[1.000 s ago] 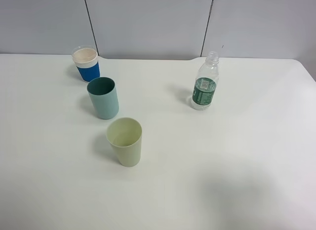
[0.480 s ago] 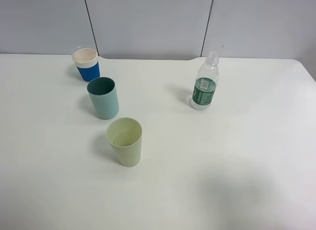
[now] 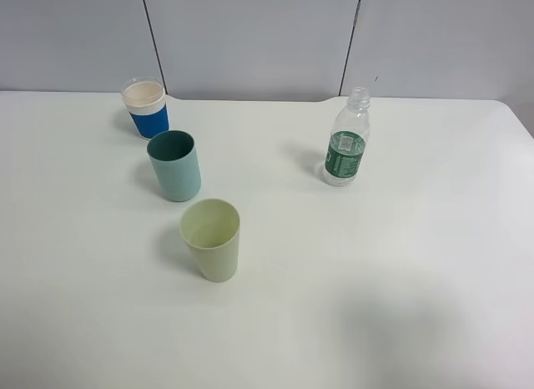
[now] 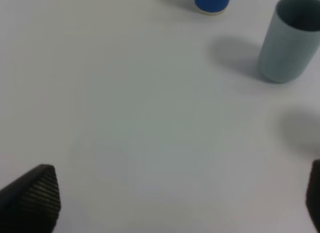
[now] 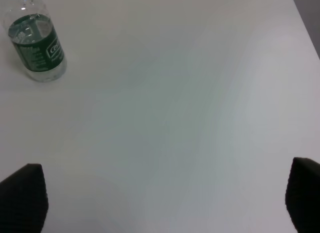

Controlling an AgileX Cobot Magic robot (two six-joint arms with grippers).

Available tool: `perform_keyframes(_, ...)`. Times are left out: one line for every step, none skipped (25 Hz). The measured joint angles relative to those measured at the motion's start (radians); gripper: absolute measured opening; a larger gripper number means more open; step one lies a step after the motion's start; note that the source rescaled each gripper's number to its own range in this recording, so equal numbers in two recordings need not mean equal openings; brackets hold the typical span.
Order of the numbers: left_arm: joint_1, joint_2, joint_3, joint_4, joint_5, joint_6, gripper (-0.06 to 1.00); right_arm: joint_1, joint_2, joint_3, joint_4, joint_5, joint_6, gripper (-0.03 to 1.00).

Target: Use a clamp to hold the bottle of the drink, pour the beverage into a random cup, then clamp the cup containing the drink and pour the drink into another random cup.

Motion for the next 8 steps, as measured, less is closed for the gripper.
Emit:
perform_keyframes(0.000,0.000,0.000,0.000,0.000,0.000,1.00,0.000,0.000,0.000,0.000,0.000,0.000,1.00)
perform_keyframes(0.000,0.000,0.000,0.000,0.000,0.000,1.00,0.000,0.000,0.000,0.000,0.000,0.000,1.00)
perform_keyframes(0.000,0.000,0.000,0.000,0.000,0.000,1.00,0.000,0.000,0.000,0.000,0.000,0.000,1.00)
perform_keyframes(0.000,0.000,0.000,0.000,0.000,0.000,1.00,0.000,0.000,0.000,0.000,0.000,0.000,1.00)
perform_keyframes(0.000,0.000,0.000,0.000,0.000,0.000,1.00,0.000,0.000,0.000,0.000,0.000,0.000,1.00)
perform_keyframes(0.000,0.000,0.000,0.000,0.000,0.000,1.00,0.000,0.000,0.000,0.000,0.000,0.000,1.00)
perform_keyframes(0.000,0.000,0.000,0.000,0.000,0.000,1.00,0.000,0.000,0.000,0.000,0.000,0.000,1.00)
perform_keyframes(0.000,0.000,0.000,0.000,0.000,0.000,1.00,0.000,0.000,0.000,0.000,0.000,0.000,1.00)
